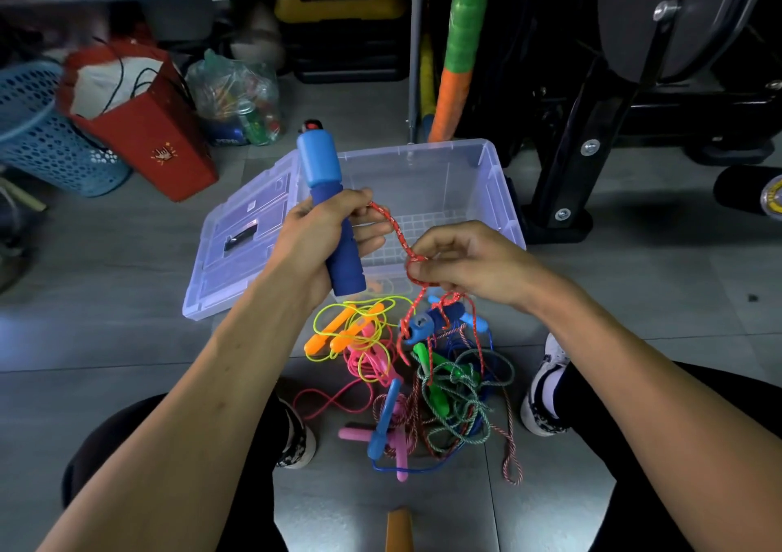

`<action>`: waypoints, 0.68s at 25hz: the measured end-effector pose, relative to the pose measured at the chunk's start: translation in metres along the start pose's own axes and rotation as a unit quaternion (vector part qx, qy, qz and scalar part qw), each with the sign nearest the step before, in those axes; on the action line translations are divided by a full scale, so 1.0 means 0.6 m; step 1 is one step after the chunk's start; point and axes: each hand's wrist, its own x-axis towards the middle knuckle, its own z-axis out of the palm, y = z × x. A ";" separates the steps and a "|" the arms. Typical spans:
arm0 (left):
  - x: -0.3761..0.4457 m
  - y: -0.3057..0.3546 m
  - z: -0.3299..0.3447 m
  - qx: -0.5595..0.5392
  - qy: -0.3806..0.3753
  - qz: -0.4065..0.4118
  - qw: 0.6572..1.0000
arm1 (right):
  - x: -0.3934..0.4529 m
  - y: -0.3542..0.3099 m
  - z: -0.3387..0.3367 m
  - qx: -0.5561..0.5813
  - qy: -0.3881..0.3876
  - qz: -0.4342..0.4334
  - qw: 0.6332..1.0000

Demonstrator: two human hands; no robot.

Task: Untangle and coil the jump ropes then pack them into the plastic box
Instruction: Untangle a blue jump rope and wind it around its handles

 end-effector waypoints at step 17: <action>-0.006 -0.012 0.010 -0.082 -0.055 -0.002 0.995 | -0.015 0.005 -0.001 0.328 0.258 0.009 0.909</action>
